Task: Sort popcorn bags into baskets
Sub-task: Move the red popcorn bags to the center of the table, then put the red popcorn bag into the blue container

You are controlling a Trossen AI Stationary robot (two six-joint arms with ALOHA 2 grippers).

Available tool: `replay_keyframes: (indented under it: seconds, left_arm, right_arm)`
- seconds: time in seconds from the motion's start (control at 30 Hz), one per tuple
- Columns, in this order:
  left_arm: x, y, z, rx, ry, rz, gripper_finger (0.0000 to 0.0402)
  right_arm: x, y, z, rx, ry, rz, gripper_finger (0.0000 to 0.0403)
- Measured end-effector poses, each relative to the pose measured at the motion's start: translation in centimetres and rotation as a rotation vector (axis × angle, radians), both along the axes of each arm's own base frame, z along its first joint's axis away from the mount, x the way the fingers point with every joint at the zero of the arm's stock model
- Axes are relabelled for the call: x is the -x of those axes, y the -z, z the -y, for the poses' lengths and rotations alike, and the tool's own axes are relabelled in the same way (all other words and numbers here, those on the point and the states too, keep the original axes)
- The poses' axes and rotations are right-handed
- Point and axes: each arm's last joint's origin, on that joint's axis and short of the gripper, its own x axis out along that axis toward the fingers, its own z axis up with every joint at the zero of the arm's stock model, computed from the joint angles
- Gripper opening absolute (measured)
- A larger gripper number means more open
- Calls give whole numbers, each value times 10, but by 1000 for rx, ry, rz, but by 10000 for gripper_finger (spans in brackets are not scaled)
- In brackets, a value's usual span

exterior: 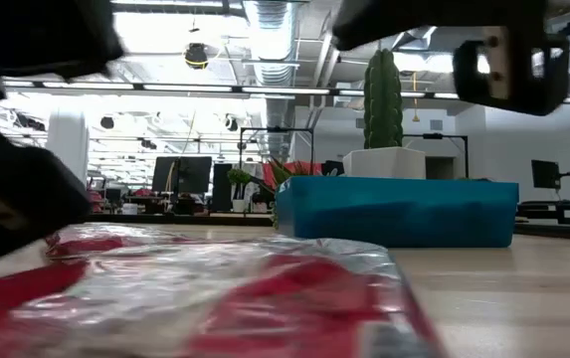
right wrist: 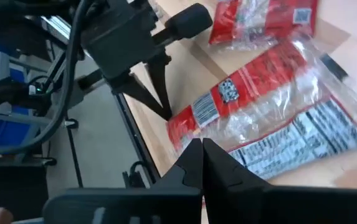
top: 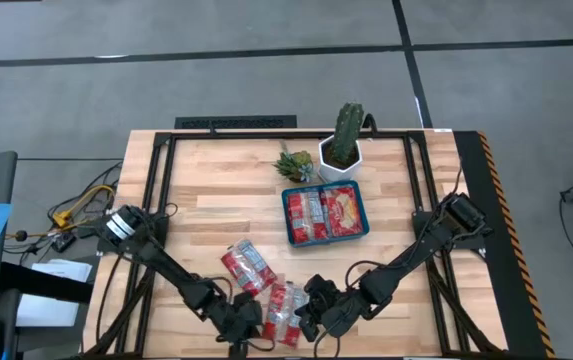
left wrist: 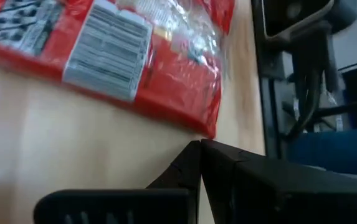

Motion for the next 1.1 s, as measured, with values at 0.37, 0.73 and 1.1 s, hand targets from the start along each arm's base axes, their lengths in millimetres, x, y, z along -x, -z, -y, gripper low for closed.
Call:
replay_keyframes:
  seconds: [0.37, 0.73, 1.1]
  left_arm:
    - [-76, -18, -22, 9, -12, 87, 0]
    - [-75, -69, -41, -47, 28, 3, 0]
    - [-55, -63, -46, -81, -94, 199, 0]
  right_arm:
    - [37, 5, -3, -36, 209, -222, 28]
    - [40, 9, 4, -46, 272, -300, 179]
    - [35, 30, 25, -47, 316, -337, 281]
